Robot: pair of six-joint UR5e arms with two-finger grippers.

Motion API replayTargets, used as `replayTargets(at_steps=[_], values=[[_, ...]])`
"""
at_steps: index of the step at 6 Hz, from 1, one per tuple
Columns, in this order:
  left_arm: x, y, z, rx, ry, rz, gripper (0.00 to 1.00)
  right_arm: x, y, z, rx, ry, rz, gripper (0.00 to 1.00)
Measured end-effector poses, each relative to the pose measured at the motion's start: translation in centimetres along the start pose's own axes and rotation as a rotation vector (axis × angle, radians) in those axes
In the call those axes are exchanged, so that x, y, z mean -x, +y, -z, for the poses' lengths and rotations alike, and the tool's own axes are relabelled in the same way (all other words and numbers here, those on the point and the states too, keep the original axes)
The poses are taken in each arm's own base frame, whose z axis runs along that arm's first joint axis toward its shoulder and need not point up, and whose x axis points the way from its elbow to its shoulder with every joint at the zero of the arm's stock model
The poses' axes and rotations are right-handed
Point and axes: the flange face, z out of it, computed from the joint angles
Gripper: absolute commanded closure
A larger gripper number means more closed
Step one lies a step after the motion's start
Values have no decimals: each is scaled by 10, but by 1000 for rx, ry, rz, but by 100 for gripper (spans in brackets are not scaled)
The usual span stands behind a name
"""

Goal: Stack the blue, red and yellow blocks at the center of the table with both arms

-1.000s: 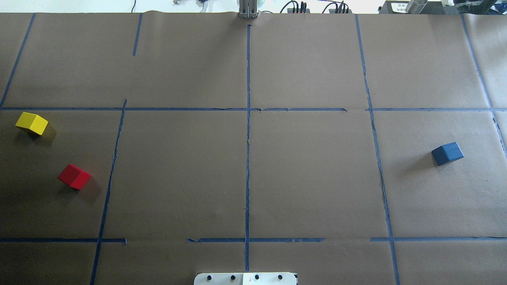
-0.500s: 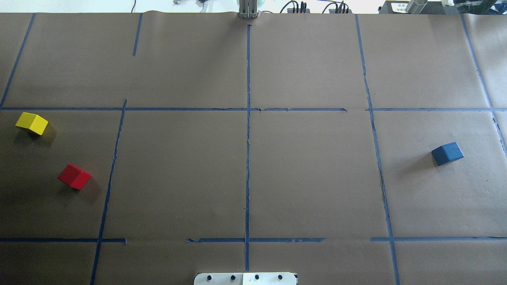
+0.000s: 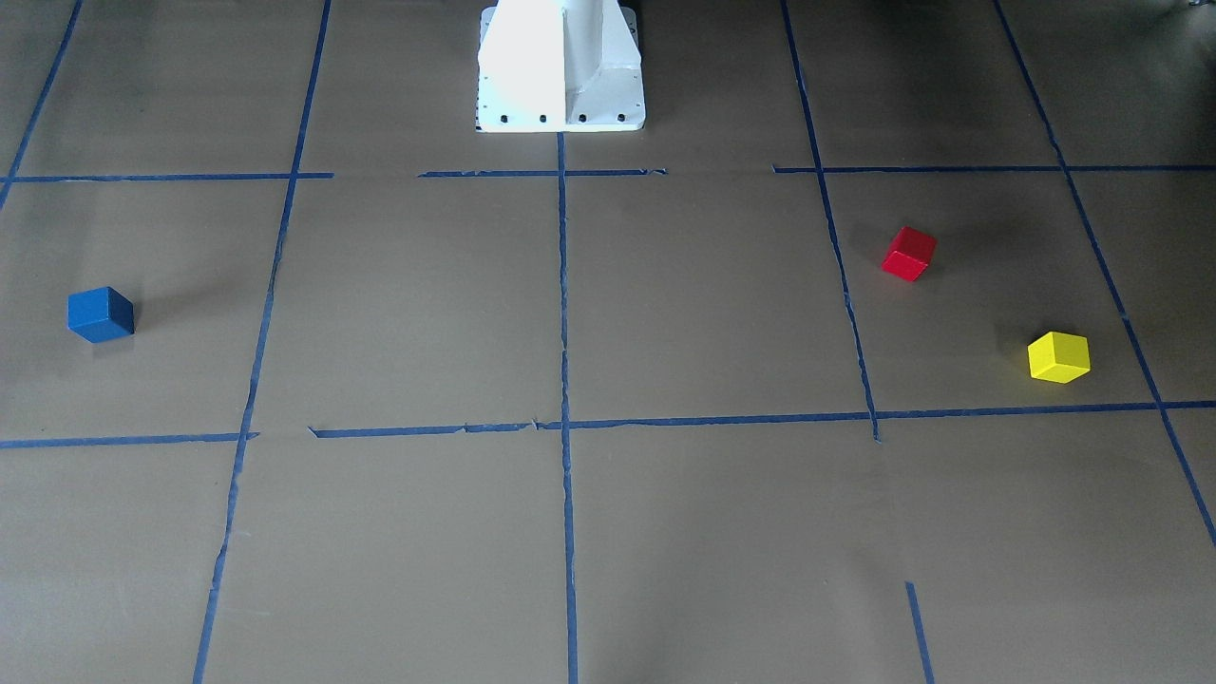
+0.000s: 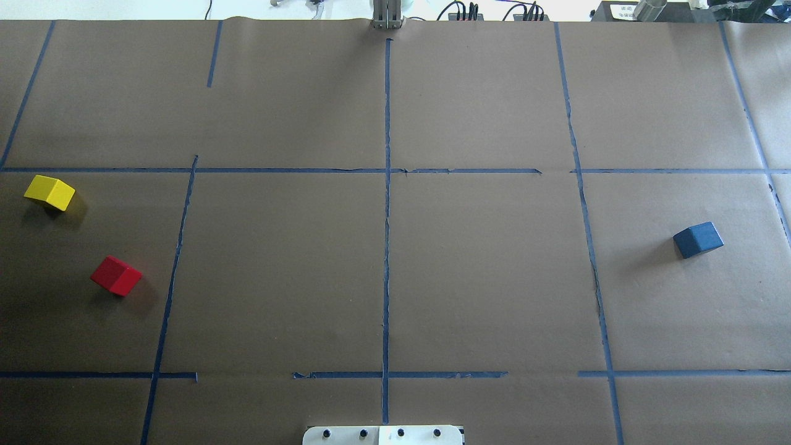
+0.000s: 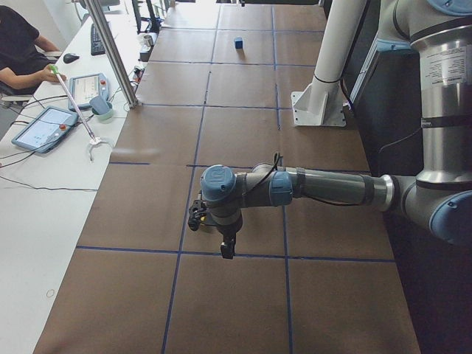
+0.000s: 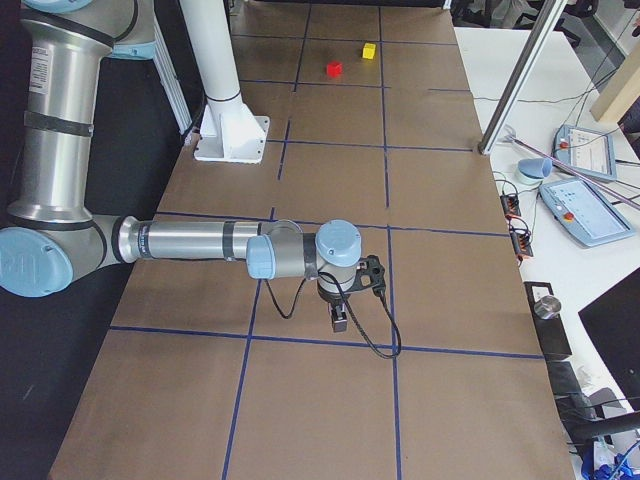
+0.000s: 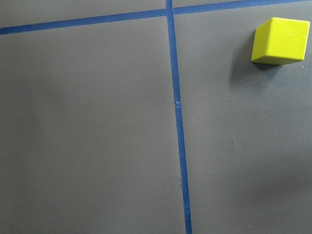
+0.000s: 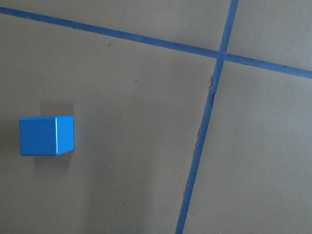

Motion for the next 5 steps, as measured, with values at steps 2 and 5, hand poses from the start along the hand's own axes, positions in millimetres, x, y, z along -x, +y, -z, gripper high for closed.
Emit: replayTargets(at_steps=[2, 5], values=[[-1, 0, 0, -2, 3, -4, 0, 5, -4, -4, -18, 1, 35, 0], [-3, -1, -1, -1, 4, -10, 0, 61, -38, -37, 19, -20, 8, 0]])
